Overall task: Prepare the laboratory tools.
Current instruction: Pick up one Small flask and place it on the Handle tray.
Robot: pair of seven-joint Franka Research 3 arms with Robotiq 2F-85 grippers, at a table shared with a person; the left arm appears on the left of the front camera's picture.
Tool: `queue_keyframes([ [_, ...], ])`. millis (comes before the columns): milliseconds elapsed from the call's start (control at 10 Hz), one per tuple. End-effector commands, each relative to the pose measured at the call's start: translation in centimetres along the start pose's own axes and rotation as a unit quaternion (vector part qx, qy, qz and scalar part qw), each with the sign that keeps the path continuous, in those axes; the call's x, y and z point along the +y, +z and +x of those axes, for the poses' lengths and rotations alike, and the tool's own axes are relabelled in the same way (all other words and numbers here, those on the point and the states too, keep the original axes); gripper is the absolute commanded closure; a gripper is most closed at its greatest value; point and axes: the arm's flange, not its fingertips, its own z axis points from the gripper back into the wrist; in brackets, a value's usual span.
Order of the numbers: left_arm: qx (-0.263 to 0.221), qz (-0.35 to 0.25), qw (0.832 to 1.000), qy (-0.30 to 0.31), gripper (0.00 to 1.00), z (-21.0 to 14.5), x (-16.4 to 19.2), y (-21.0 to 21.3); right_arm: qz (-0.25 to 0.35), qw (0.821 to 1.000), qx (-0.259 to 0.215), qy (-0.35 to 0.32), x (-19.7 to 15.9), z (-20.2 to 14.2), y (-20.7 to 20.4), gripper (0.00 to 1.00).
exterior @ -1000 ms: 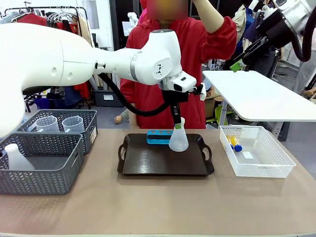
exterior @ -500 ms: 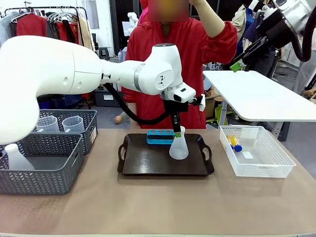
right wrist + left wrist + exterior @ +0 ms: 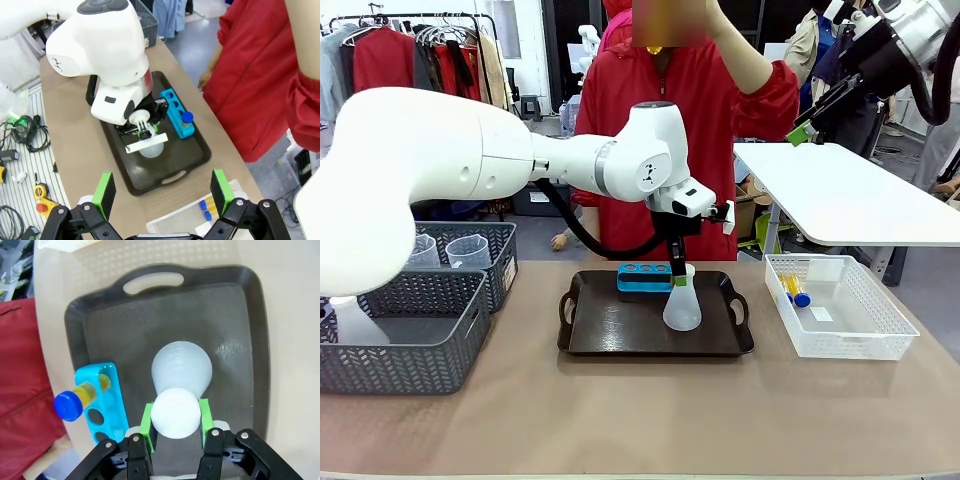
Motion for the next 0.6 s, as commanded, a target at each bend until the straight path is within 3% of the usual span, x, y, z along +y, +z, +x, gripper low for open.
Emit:
queue_keyframes([
  [0,0.003,-0.011,1.0,-0.005,0.98,0.5,0.7,0.4,-0.004,1.0,-0.002,-0.001,0.0,0.1,0.1,0.0],
  [500,-0.004,-0.006,1.0,0.007,0.01,0.2,0.3,1.7,-0.004,1.0,-0.002,-0.001,0.0,0.1,0.1,0.0],
])
